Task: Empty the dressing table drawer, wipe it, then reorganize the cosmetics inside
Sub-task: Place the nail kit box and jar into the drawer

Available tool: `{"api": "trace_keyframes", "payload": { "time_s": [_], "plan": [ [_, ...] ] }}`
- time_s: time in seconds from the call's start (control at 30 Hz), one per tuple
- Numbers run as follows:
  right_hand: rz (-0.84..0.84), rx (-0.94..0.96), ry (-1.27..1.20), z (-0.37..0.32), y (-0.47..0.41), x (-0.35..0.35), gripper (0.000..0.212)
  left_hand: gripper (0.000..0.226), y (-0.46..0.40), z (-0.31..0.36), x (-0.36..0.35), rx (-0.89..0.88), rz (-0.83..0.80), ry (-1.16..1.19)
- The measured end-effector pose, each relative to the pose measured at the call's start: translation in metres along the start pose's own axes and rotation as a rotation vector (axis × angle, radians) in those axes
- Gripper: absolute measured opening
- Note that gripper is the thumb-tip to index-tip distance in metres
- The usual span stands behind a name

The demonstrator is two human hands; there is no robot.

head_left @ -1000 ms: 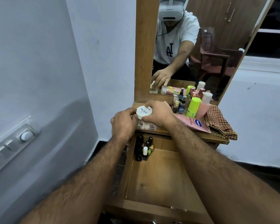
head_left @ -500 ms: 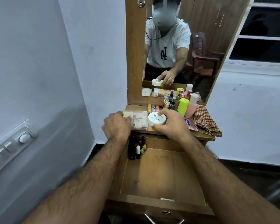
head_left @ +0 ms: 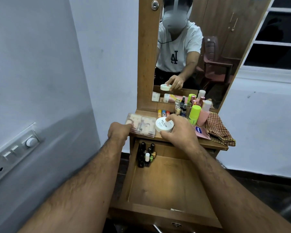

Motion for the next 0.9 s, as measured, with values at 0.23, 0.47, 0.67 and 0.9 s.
{"api": "trace_keyframes", "payload": {
  "time_s": [0.23,0.47,0.67,0.9],
  "plan": [
    [0.044,0.013,0.14,-0.021,-0.017,-0.018,0.051,0.016,-0.018,-0.002,0.033,0.162,0.052,0.576],
    [-0.012,0.054,0.377,-0.053,-0.037,-0.051,0.052,0.02,-0.029,-0.007,0.053,0.153,0.12,0.725],
    [-0.081,0.067,0.5,-0.048,-0.033,-0.07,0.057,0.018,-0.021,-0.015,0.048,0.166,0.098,0.705],
    [0.026,0.123,0.354,-0.046,-0.025,-0.049,0.048,0.013,0.0,-0.017,0.048,0.162,0.022,0.696]
  ]
}}
Point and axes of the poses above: each hand's wrist, its own y-axis away from the middle knuckle, its own x-axis out of the back of the hand, z = x × y, the point moved 3 cm from there along -y, towards the middle knuckle, and after that the axes turned 12 degrees about z, right-handed, at the moved point
